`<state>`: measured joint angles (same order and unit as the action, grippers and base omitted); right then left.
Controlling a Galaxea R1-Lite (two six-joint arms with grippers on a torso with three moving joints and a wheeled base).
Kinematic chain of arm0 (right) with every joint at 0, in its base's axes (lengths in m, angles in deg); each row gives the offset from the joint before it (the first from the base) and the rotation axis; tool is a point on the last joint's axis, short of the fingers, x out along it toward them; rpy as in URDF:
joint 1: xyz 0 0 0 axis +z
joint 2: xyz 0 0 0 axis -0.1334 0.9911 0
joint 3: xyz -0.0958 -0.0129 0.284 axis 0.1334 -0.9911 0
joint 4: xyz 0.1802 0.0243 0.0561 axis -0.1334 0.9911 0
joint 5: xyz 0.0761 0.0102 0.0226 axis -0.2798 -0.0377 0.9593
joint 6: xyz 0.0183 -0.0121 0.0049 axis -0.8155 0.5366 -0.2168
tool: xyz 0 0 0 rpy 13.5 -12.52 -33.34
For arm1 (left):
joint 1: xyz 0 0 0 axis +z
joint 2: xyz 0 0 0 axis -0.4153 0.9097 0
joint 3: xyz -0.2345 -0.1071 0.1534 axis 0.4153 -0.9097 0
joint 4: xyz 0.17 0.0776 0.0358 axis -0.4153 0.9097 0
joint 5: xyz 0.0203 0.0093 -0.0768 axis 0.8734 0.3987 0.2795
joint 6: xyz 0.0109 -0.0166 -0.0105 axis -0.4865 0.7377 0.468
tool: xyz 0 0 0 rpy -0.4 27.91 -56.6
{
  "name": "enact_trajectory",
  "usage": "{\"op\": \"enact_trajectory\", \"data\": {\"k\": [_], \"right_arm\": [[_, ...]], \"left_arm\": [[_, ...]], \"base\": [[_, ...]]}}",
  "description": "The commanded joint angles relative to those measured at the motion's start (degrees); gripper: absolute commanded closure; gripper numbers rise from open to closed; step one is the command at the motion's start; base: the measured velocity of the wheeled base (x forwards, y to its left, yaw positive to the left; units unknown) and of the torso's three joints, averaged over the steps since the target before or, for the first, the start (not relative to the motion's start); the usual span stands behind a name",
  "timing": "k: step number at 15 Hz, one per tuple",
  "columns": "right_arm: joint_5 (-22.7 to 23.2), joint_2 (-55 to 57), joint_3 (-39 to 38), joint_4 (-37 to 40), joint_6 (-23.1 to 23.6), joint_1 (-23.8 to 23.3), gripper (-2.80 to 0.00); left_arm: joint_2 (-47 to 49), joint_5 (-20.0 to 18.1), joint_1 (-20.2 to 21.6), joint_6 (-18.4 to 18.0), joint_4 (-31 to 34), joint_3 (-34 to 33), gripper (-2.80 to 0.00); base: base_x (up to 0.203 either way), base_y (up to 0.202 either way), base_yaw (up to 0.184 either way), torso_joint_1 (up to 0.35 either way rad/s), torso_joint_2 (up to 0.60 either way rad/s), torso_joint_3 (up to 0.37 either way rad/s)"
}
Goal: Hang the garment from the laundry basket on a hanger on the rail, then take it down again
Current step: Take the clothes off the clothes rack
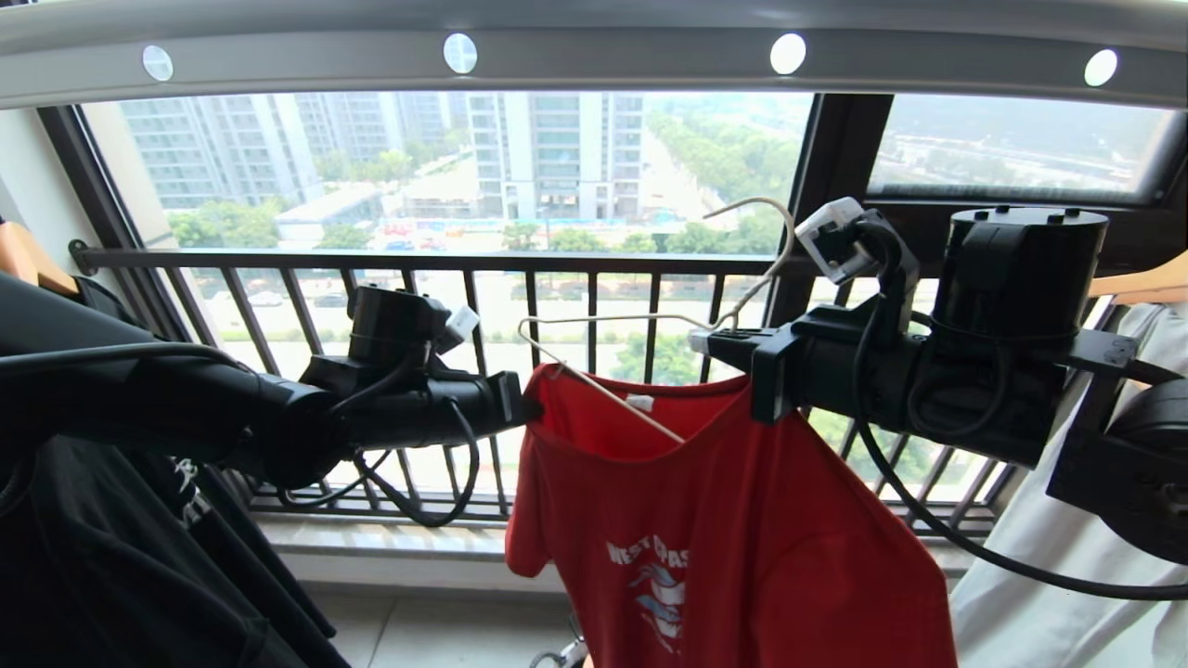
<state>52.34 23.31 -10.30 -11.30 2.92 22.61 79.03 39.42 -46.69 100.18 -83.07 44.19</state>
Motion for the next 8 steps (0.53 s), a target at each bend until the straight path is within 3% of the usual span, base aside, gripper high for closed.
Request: {"op": "enact_trajectory", "data": {"k": [1, 3, 8], "right_arm": [[-1.1, 2.91, 0.17, -6.08, -1.67, -0.29, 0.0], [-3.46, 5.52, 0.17, -11.21, -2.39, -0.31, 0.0], [-3.54, 6.03, -0.27, -12.13, -2.83, 0.23, 0.0]], "left_arm": [[-2.1, -0.26, -1.34, 0.18, -0.06, -1.05, 0.0], [-3.56, -0.14, -3.96, 0.17, 0.31, -2.15, 0.0], [-4.67, 1.4, -9.19, 0.08, 0.33, -4.26, 0.0]], "base": [[0.0, 0.0, 0.0, 0.0, 0.0, 0.0], [0.0, 0.0, 0.0, 0.0, 0.0, 0.0], [0.0, 0.0, 0.0, 0.0, 0.0, 0.0]]}}
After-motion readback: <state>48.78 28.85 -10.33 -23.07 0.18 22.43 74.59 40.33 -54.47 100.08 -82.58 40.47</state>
